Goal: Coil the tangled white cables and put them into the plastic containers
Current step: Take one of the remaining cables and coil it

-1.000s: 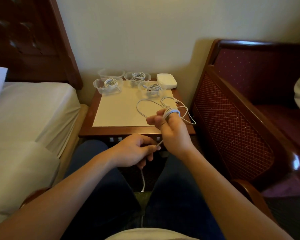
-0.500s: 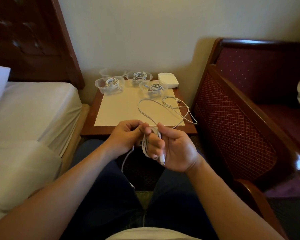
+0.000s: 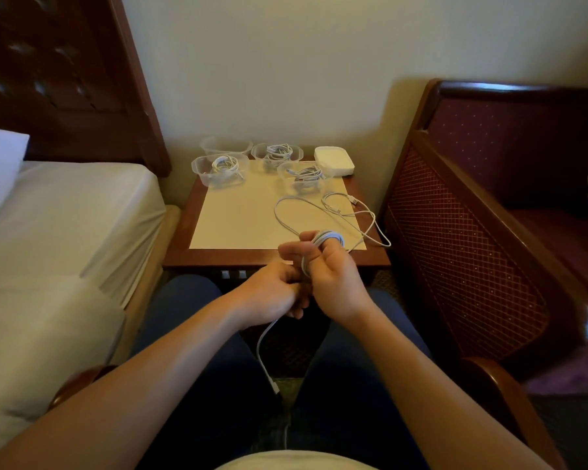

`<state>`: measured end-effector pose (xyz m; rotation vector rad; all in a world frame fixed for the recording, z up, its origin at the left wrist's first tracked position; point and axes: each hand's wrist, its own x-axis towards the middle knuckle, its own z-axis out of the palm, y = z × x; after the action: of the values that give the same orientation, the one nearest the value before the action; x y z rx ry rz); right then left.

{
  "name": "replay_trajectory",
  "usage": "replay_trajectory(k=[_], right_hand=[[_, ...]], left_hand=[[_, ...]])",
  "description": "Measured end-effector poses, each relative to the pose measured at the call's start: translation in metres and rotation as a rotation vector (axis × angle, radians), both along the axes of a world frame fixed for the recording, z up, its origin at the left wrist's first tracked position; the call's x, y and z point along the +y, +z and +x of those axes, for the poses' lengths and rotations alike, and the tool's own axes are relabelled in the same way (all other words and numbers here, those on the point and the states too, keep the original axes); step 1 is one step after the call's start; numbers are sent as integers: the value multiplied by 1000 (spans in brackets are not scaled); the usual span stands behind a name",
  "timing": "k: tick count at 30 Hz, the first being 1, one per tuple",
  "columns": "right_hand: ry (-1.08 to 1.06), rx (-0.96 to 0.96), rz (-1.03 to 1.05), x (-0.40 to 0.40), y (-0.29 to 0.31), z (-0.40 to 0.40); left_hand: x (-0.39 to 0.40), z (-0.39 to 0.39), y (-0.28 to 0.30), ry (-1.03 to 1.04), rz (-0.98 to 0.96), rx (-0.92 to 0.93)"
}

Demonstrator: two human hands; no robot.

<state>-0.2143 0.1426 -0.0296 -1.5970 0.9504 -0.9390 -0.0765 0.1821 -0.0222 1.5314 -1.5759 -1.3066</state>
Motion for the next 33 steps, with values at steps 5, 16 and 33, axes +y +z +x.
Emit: replay_trajectory(k=[5,16,33], right_hand=[[33,704,-300,-2,0,-8],[335,442,348,-7,4,-21],[378,159,534,-7,1,-30]], left_hand=[[-8,15,0,-117,-62,-409],[-27,54,-5,-170,-345,-377],[-49,46,34,-584,-823,-1277]])
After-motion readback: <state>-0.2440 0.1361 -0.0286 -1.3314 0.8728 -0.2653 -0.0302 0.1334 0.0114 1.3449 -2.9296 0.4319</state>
